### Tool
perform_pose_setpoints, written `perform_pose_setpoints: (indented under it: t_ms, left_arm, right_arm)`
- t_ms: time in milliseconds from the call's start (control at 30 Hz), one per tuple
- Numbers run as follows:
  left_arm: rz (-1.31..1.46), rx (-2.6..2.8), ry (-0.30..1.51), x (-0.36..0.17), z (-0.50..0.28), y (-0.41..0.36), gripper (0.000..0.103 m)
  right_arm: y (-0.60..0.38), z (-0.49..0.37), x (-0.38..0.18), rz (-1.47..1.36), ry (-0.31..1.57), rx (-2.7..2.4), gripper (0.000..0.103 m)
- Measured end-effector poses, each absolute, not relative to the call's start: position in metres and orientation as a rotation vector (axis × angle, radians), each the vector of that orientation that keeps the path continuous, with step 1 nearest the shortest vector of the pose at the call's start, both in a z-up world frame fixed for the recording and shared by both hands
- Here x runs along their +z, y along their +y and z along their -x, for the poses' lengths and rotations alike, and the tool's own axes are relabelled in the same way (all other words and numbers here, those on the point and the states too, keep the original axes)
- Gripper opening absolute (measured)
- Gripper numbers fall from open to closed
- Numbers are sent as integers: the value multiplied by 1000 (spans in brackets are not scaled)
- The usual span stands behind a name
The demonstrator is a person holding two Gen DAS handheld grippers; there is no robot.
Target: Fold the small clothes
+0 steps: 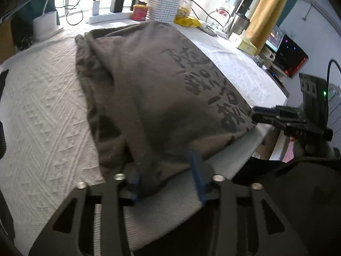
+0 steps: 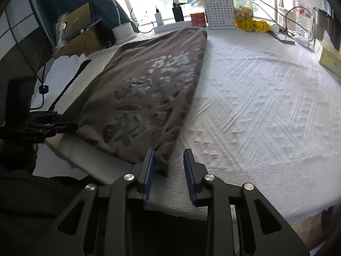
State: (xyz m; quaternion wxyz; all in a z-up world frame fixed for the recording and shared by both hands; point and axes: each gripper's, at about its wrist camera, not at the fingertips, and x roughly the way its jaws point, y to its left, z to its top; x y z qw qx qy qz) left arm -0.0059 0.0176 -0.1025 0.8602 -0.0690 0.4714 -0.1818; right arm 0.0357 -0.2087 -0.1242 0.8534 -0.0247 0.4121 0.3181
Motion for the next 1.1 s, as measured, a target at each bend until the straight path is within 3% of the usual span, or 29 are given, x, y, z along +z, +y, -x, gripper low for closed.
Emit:
perform_pose_setpoints:
  t_ms: [600, 667, 733, 1100]
  left_arm:
    - [120, -229, 953, -73, -36, 26, 52]
    - [122, -206, 947, -71, -45, 28, 53]
    - [130, -193, 948, -71, -53, 30, 53]
    - [137, -160, 917, -64, -90, 45, 53]
  right_arm:
    - [-204, -82, -100, 92, 787, 673, 33]
    - [-204, -87, -101, 91, 792, 673, 49]
    - [-204, -93, -100, 86, 794, 671, 56]
    - [-197, -135, -92, 72, 788, 640, 56]
